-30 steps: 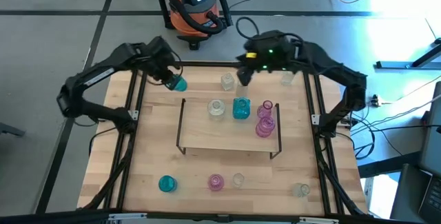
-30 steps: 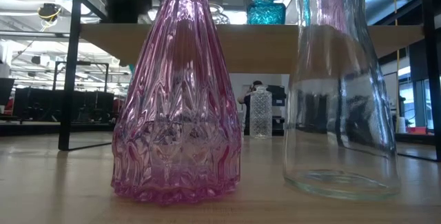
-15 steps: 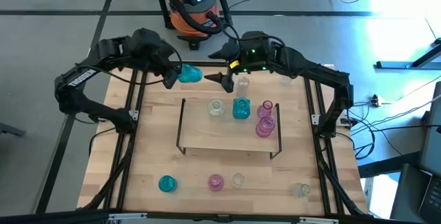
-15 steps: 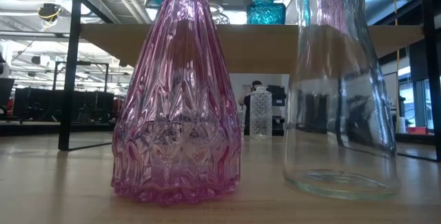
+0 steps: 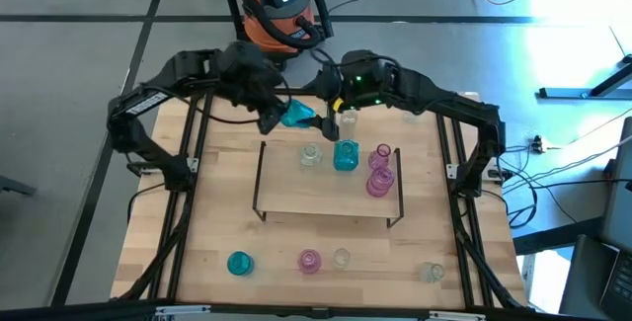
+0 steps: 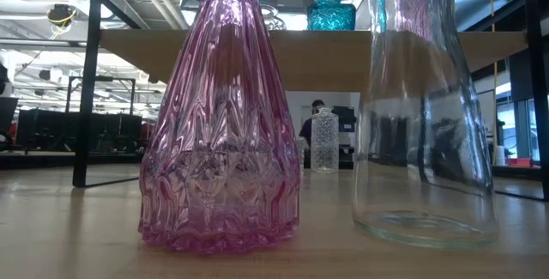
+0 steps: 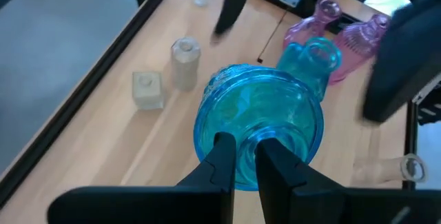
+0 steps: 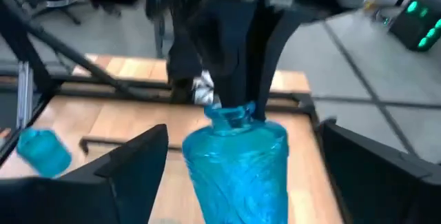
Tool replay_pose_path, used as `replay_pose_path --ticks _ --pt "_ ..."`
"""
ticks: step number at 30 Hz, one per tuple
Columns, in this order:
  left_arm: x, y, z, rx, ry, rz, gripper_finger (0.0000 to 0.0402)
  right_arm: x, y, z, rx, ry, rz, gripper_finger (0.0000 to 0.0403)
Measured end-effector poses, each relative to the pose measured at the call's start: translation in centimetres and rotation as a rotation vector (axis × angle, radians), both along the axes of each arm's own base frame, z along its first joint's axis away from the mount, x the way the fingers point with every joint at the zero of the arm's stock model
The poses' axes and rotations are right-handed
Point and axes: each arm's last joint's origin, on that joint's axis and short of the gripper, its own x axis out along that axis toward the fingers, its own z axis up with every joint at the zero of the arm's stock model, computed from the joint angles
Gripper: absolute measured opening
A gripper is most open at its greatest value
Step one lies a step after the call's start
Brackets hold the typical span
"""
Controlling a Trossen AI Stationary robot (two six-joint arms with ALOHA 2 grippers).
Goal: Sort vases onto shelf
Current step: Put the top blue vase on the shelf
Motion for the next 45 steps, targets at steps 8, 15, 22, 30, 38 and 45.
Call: replay_pose_path --ticks 8,15,22,30,38,45 --pt "1.7 0.0 0.9 0.011 -0.030 -0.060 0.0027 0.5 0.5 -1.4 0.023 0.089 0.019 0.0346" --pt "1.9 0.0 1.0 0.012 -0.027 -0.066 0.0027 1.1 0.6 -1.9 0.034 0.097 0.029 0.0297" --pt "1.8 0.0 0.9 0.009 -0.019 -0.066 0.0027 1.1 0.6 -1.9 0.030 0.096 0.034 0.0271" --pt "1.8 0.0 1.0 -0.008 -0.027 -0.052 0.0038 1.1 0.6 -1.8 0.036 0.086 0.047 0.0271" --pt "0.2 0.1 2.3 0.010 -0.091 -0.032 0.0056 1.3 0.6 -1.4 0.091 0.043 0.017 0.0271" --pt "-3.0 -0.3 5.4 0.097 -0.276 0.010 0.0061 1.6 0.5 -1.0 0.126 -0.011 0.002 0.0271"
